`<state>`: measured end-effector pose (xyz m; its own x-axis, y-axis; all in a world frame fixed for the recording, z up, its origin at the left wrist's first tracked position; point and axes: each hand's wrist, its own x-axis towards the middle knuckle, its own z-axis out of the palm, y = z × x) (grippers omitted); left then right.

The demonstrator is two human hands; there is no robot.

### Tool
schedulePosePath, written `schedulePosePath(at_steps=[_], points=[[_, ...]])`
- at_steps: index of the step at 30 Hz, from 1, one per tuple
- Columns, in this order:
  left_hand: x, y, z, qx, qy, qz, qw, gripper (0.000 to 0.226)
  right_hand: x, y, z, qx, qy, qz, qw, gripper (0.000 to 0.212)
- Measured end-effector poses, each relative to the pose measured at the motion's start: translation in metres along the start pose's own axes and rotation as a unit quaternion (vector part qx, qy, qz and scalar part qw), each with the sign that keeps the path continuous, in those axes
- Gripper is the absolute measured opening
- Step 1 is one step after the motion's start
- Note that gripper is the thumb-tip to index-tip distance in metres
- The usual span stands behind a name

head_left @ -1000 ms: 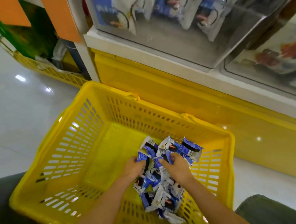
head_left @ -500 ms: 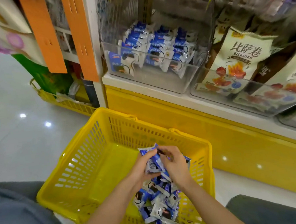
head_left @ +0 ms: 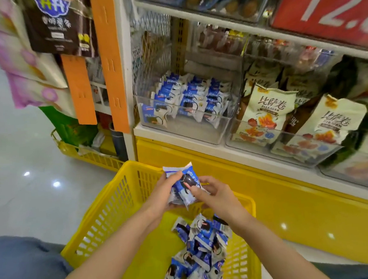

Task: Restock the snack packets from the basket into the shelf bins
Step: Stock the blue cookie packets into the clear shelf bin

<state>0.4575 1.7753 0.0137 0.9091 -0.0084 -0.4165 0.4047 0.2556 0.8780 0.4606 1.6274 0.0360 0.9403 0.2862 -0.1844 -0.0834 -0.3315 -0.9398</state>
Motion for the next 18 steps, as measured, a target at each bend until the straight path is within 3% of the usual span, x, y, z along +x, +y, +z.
schedulePosePath(at_steps=[5, 12, 18], points=[[-0.003, 0.055, -0.020, -0.067, 0.025, 0.000, 0.997, 0.035, 0.011, -0.057, -0.020, -0.046, 0.035, -0.062, 0.996, 0.014], [-0.002, 0.103, -0.042, -0.106, 0.051, 0.019, 0.993, 0.024, 0.074, -0.141, -0.045, -0.123, 0.207, -0.161, 0.957, 0.034], [0.015, 0.125, -0.048, -0.134, 0.080, 0.024, 0.987, 0.013, 0.156, -0.173, -0.033, -0.263, 0.176, -0.147, 0.937, 0.038]])
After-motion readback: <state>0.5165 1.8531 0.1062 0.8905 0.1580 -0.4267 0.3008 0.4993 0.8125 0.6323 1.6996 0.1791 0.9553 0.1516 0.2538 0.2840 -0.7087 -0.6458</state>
